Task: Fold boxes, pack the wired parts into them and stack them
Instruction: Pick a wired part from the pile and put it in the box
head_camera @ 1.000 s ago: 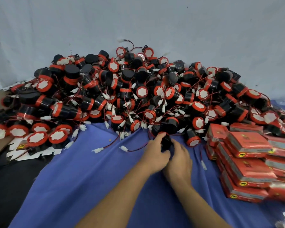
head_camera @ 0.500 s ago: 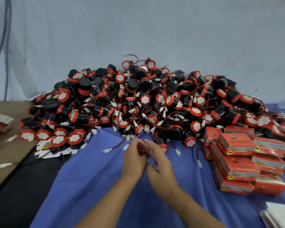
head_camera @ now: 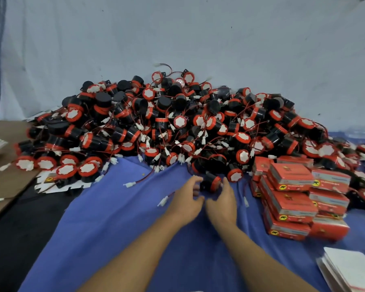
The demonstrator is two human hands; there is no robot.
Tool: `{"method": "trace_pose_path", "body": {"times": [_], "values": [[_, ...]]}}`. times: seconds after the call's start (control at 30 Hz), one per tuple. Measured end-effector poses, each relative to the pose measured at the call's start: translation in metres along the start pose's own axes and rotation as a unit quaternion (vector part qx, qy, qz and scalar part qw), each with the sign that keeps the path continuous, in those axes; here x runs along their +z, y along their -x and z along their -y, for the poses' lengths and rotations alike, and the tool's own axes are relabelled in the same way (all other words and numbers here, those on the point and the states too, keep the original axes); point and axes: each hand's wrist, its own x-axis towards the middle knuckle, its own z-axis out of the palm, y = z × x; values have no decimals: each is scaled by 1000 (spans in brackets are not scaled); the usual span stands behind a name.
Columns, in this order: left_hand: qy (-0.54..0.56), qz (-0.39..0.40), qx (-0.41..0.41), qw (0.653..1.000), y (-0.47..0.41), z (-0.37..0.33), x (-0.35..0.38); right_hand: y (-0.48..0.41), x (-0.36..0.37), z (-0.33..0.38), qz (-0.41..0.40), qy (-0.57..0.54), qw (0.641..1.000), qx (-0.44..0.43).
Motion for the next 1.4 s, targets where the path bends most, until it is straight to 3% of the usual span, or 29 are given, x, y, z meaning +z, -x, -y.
{"method": "trace_pose_path", "body": {"times": [0.07,0.27,0.4,0.5,0.6,0.67,0.77,0.83,0.9,0.97,1.03,1.13,1.33,1.4], "values": [[-8,22,3,1000,-20,0,5,-1,4,-6,10,23,999,-31],[-39,-24,-48,998,-56,8,14,-1,9,-10,1,55,989,-134],[-130,-69,-74,986,-56,-1,10,-1,7,-13,30,-11,994,-100],[-181,-76,-90,976,-48,-9,-1,2,8,-12,40,-39,991,-123],[-51,-74,-162,983,-28,-17,-26,6,7,-10,47,-83,987,-126],[91,-95,-204,970,-9,-24,-47,12,3,-4,55,-81,988,-115],[390,-130,-217,886,34,-40,-81,37,-10,16,63,-52,987,-138],[542,-117,-207,806,72,-53,-106,65,-18,36,135,-82,973,-168],[611,-65,-190,766,111,-67,-123,101,-31,60,247,-132,944,-173],[568,-34,-174,804,147,-81,-130,136,-49,82,281,-175,922,-200],[508,-61,-168,843,177,-95,-127,166,-70,102,222,-256,920,-199],[464,-129,-166,860,214,-108,-117,195,-99,119,142,-361,916,-104],[365,-159,-115,910,265,-132,-99,241,-140,118,112,-261,958,34],[365,-167,-111,909,275,-134,-93,258,-151,112,133,-271,949,92]]}}
